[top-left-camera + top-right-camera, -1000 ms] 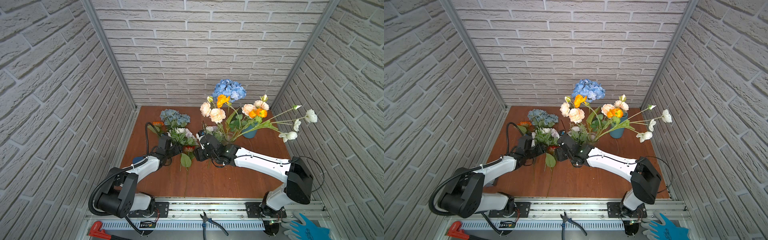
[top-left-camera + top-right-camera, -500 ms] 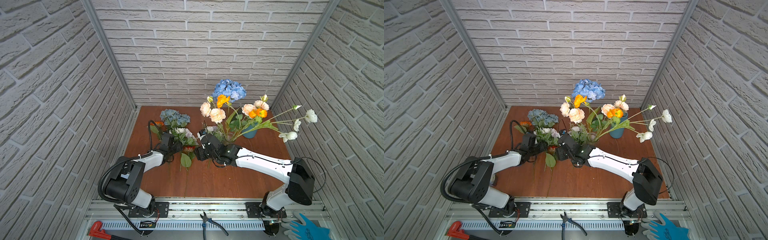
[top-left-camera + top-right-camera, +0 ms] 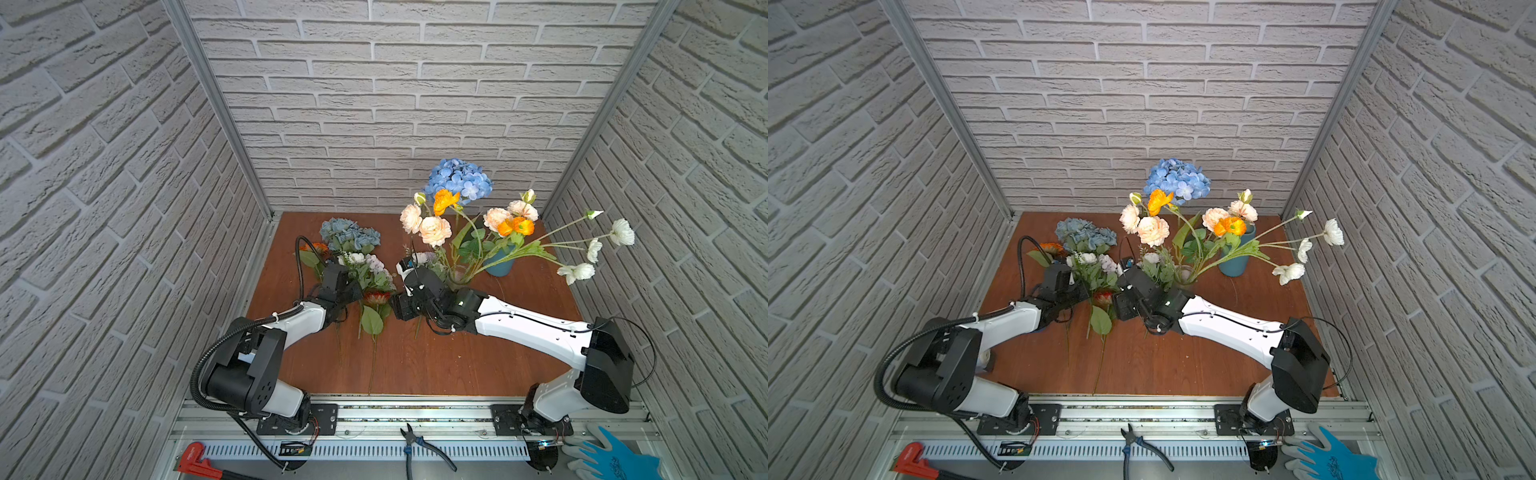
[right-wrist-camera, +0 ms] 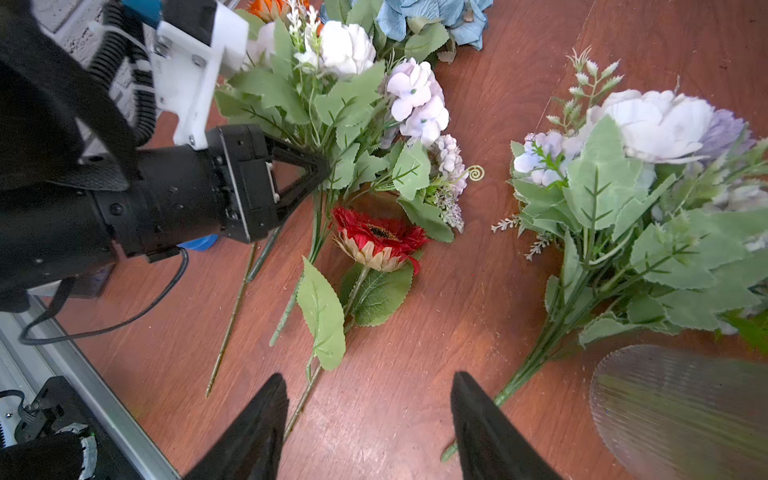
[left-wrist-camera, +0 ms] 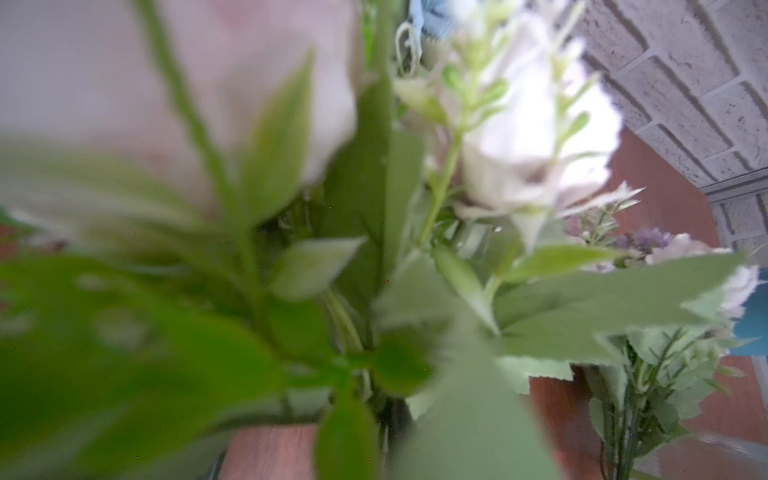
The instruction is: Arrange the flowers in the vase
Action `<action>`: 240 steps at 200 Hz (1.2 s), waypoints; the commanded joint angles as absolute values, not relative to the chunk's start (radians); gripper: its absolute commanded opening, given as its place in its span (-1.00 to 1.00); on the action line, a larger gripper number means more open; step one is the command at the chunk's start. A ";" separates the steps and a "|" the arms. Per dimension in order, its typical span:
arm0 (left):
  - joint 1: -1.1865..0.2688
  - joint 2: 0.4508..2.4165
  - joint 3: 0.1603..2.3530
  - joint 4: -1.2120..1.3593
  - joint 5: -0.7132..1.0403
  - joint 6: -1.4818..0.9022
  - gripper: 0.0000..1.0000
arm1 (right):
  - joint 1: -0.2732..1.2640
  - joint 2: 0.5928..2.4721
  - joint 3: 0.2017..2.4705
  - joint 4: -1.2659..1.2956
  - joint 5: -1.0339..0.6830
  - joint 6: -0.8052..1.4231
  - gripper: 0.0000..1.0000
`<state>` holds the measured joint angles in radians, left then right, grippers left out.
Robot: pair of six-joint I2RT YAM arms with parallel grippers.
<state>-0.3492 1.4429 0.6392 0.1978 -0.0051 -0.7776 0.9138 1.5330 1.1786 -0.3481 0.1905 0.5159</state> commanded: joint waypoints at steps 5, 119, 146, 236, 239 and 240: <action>-0.346 1.387 0.653 0.212 -0.051 -0.749 -0.89 | 0.922 1.491 1.167 -0.342 0.210 0.502 0.29; -0.244 1.218 0.678 0.227 0.105 -0.711 -1.00 | 0.921 1.467 1.181 -0.342 0.236 0.477 0.28; -0.223 1.183 0.701 0.244 0.173 -0.746 -1.00 | 0.920 1.456 1.210 -0.336 0.231 0.467 0.29; -0.250 1.044 0.735 0.410 0.263 -0.738 -1.00 | 0.918 1.453 1.315 -0.209 0.015 0.397 0.35; -0.254 1.041 0.735 0.414 0.266 -0.735 -1.00 | 0.917 1.457 1.321 -0.207 0.008 0.398 0.35; -0.256 1.040 0.736 0.415 0.267 -0.734 -1.00 | 0.916 1.459 1.323 -0.207 0.005 0.398 0.36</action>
<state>-0.2348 1.0771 0.7010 0.2771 0.2287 -0.7460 0.9138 1.4544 1.2625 -0.2897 0.1009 0.4263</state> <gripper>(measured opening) 0.050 0.669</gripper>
